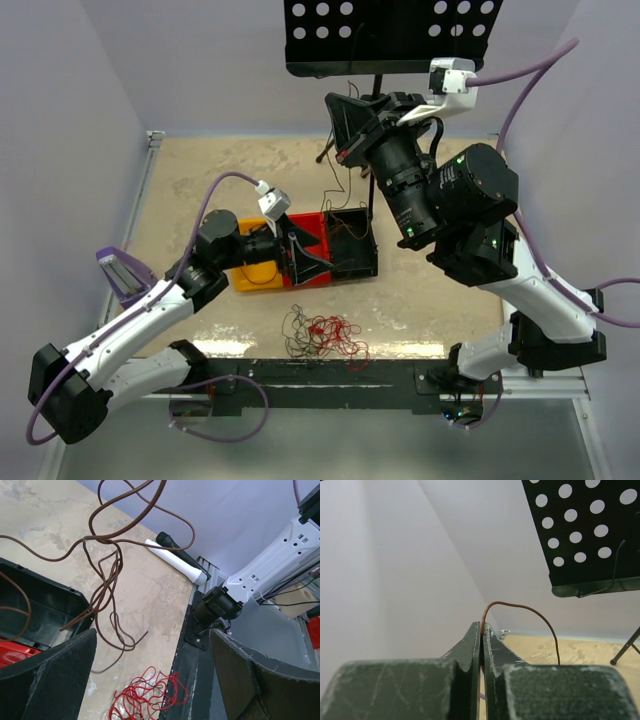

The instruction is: Untangle the cables

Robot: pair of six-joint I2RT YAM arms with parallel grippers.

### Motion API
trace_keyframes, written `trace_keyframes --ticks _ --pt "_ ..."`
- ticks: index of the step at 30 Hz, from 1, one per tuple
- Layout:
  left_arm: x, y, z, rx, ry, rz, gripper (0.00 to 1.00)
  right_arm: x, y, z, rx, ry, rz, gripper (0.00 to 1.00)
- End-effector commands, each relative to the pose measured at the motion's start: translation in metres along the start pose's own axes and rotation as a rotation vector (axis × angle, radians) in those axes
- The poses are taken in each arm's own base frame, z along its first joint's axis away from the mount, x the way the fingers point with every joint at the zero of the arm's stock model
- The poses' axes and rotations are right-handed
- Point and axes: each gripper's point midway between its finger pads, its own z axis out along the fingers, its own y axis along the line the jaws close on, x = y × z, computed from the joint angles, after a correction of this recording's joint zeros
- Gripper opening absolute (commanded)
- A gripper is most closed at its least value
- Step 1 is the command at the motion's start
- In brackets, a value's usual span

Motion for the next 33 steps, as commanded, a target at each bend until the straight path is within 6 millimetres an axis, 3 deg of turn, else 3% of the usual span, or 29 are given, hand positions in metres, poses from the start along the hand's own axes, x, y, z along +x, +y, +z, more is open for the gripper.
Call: trace_keyframes --ticks 1,4,10,13,17,19,20,21,22,24,28,33 --pt "-0.015 0.002 -0.002 -0.005 -0.061 0.137 0.95 -0.016 0.011 -0.001 -0.050 -0.023 0.056 0.00" --pt "-0.011 0.004 -0.002 -0.005 -0.062 0.148 0.85 -0.018 0.014 -0.002 -0.067 -0.024 0.075 0.00" --pt "-0.011 0.008 -0.006 -0.028 -0.073 0.170 0.40 -0.024 0.016 -0.005 -0.085 -0.026 0.097 0.00" --pt "-0.014 0.013 -0.008 -0.054 -0.082 0.181 0.24 -0.022 0.015 -0.006 -0.085 -0.023 0.100 0.00" --pt "-0.026 0.023 -0.013 -0.115 -0.116 0.192 0.14 -0.017 0.012 -0.008 -0.079 -0.013 0.107 0.00" --pt "-0.028 0.021 -0.014 -0.112 -0.120 0.184 0.17 -0.014 0.011 -0.009 -0.080 -0.010 0.114 0.00" --pt "-0.028 0.019 -0.015 -0.102 -0.118 0.175 0.25 -0.014 0.010 -0.009 -0.080 -0.009 0.116 0.00" --pt "-0.026 0.015 -0.015 -0.083 -0.111 0.160 0.46 -0.012 0.010 -0.009 -0.078 -0.008 0.118 0.00" --pt "-0.023 0.011 -0.014 -0.058 -0.102 0.150 0.60 -0.013 0.011 -0.009 -0.081 -0.009 0.119 0.00" --pt "-0.021 0.005 -0.014 -0.019 -0.093 0.135 0.77 -0.013 0.013 -0.009 -0.086 -0.008 0.124 0.00" --pt "-0.019 0.001 -0.013 0.011 -0.092 0.143 0.87 -0.014 0.016 -0.007 -0.097 -0.008 0.130 0.00" --pt "-0.017 0.010 -0.013 -0.025 -0.095 0.179 0.84 -0.016 0.024 -0.006 -0.121 -0.008 0.149 0.00"
